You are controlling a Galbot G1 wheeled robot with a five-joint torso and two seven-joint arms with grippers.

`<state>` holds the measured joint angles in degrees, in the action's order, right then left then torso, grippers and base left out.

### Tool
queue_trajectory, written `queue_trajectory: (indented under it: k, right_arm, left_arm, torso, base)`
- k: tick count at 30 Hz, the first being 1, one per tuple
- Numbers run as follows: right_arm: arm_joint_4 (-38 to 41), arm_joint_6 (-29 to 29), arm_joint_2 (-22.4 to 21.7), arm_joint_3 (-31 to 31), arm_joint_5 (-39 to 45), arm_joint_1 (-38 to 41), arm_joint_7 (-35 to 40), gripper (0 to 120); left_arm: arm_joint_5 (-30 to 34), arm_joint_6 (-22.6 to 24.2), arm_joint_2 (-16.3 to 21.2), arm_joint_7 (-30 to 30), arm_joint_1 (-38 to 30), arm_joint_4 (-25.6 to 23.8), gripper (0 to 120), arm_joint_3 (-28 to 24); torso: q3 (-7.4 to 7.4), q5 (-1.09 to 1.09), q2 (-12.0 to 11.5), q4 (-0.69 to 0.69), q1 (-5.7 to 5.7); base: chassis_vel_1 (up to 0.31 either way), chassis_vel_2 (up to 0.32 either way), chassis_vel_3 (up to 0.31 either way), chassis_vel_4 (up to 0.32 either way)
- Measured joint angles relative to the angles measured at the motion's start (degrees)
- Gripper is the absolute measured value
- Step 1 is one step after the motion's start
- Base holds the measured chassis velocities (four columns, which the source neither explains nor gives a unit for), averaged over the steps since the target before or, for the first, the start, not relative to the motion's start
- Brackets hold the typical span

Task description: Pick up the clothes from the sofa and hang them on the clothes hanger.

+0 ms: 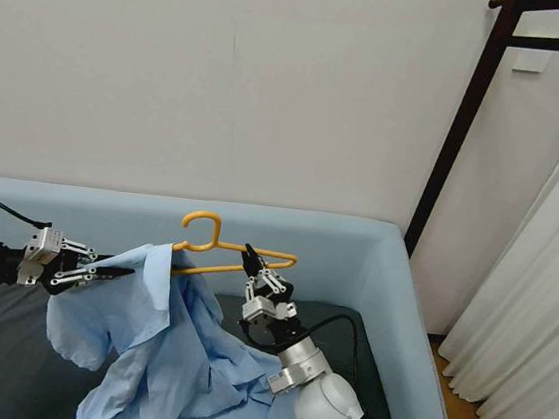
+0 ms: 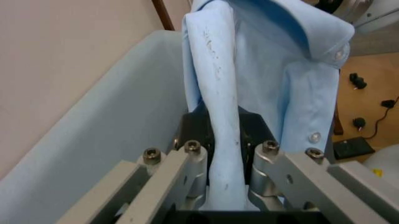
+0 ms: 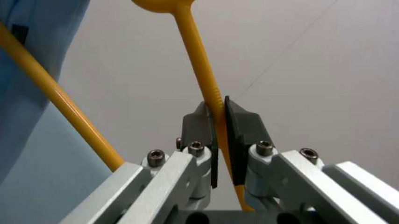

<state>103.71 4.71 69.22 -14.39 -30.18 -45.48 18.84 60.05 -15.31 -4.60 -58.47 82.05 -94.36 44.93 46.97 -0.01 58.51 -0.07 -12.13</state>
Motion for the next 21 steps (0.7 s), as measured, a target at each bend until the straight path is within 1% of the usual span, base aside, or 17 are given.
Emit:
queue_trajectory:
  k: [4,7,8,11,12,14,15,16,17,18,20,21]
  right_arm:
    - [0.2,-0.1,0.1,-0.1,0.6,0.1,0.3,5]
    - [0.7,0.0,-0.1,-0.1,2.3,-0.4,0.5,18]
    - [0.7,0.0,-0.1,-0.1,2.3,-0.4,0.5,18]
    - [2.2,0.8,-1.1,-0.3,7.9,-2.2,0.6,32]
    - [2.2,0.8,-1.1,-0.3,7.9,-2.2,0.6,32]
    - [4.0,3.3,-2.2,-0.3,12.8,-4.2,0.0,40]
    - [4.4,4.1,-2.4,-0.2,13.8,-4.7,-0.5,42]
    - [5.2,6.2,-3.3,0.0,15.9,-6.3,-2.1,51]
    - [5.4,7.2,-3.9,0.1,17.1,-7.4,-3.6,53]
    - [5.4,7.2,-3.9,0.1,17.1,-7.4,-3.6,53]
    - [3.7,7.1,-4.9,-0.1,20.8,-8.6,-7.3,62]
    - [2.0,5.8,-5.1,-0.4,23.6,-8.6,-8.8,68]
  left_arm:
    - [0.2,0.1,0.0,-1.0,-0.1,0.5,7,0.0]
    - [0.2,0.4,0.0,-1.5,-0.2,1.3,7,0.1]
    - [0.2,0.4,0.0,-1.5,-0.2,1.3,7,0.1]
    - [0.9,0.5,-0.2,-1.3,-0.4,2.1,7,0.1]
    - [0.9,0.5,-0.2,-1.3,-0.4,2.1,7,0.1]
    - [1.3,0.5,-0.4,-1.1,-0.6,2.9,7,0.1]
    - [1.4,0.5,-0.5,-1.0,-0.7,3.1,7,0.1]
    - [1.5,0.5,-0.8,-0.9,-0.9,3.5,7,0.1]
    - [1.6,0.4,-1.0,-0.9,-1.0,3.9,7,0.1]
    - [1.6,0.4,-1.0,-0.9,-1.0,3.9,7,0.1]
    - [1.6,0.3,-1.5,-0.9,-1.3,4.4,7,0.2]
    - [1.7,0.2,-1.7,-0.9,-1.4,4.6,7,0.2]
  torso:
    - [0.0,0.0,0.0,0.0,0.0]
    - [0.0,0.0,0.0,0.0,0.0]
    - [0.0,0.0,0.0,0.0,0.0]
    - [0.0,0.0,0.0,0.0,0.0]
    - [0.0,0.0,0.0,0.0,0.0]
    - [0.0,0.0,0.0,0.0,0.0]
    - [0.0,0.0,0.0,0.0,0.0]
    - [0.0,0.0,0.0,-0.01,0.0]
    - [0.0,0.0,0.0,0.0,0.0]
    - [0.0,0.0,0.0,0.0,0.0]
    - [-0.01,0.0,0.0,-0.01,0.01]
    - [-0.01,0.0,0.0,-0.01,0.01]
  base:
    - [0.0,0.0,0.0,0.0]
    - [0.0,0.0,0.0,0.0]
    - [0.0,0.0,0.0,0.0]
    - [0.0,0.0,0.0,0.0]
    - [0.0,0.0,0.0,0.0]
    - [0.0,0.0,0.0,0.0]
    - [0.0,0.0,0.0,0.0]
    - [0.0,0.0,0.0,0.0]
    - [0.0,0.0,0.0,0.0]
    - [0.0,0.0,0.0,0.0]
    - [0.0,0.0,0.0,0.0]
    - [0.0,0.0,0.0,0.0]
